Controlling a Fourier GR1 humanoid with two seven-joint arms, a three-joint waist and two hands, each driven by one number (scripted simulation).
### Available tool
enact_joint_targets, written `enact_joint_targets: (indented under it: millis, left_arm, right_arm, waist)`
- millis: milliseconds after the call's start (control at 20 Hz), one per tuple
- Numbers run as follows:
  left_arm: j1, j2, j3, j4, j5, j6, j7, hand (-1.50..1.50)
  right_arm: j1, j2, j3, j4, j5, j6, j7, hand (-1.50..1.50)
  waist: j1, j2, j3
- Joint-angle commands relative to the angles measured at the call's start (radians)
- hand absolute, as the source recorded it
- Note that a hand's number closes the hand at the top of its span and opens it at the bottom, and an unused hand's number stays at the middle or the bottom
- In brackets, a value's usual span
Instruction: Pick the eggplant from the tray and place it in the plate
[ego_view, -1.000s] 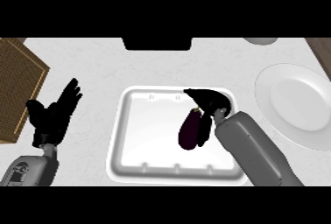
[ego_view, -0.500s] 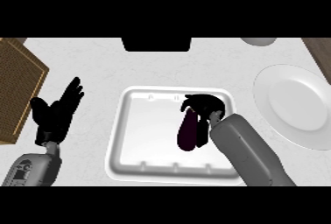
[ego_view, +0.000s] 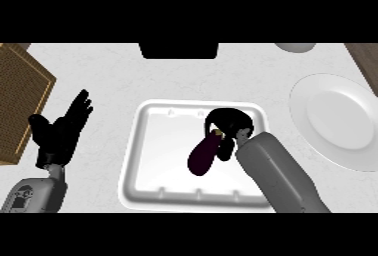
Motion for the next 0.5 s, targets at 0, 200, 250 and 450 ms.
enact_joint_targets:
  millis: [0, 200, 250, 450]
  left_arm:
    - [-0.006, -0.010, 0.017, -0.013, -0.004, -0.001, 0.033, 0.00]
    - [0.008, -0.013, 0.006, 0.000, -0.013, 0.000, 0.009, 0.00]
    - [0.012, -0.001, 0.027, 0.014, -0.002, -0.003, 0.002, 0.00]
    - [0.067, 0.005, 0.050, 0.018, 0.004, 0.003, -0.030, 0.00]
  right_arm:
    - [0.050, 0.041, 0.004, -0.089, 0.042, -0.029, 0.032, 1.50]
    - [0.196, -0.086, 0.130, -0.304, 0.099, -0.100, -0.141, 1.50]
    - [0.226, -0.132, 0.145, -0.363, 0.095, -0.129, -0.231, 1.50]
    - [0.367, -0.267, 0.188, -0.601, 0.077, -0.213, -0.446, 1.50]
  waist:
    - [-0.001, 0.009, 0.005]
    - [-0.023, 0.002, 0.005]
    - [-0.037, -0.002, 0.006]
    - [-0.078, -0.016, 0.007]
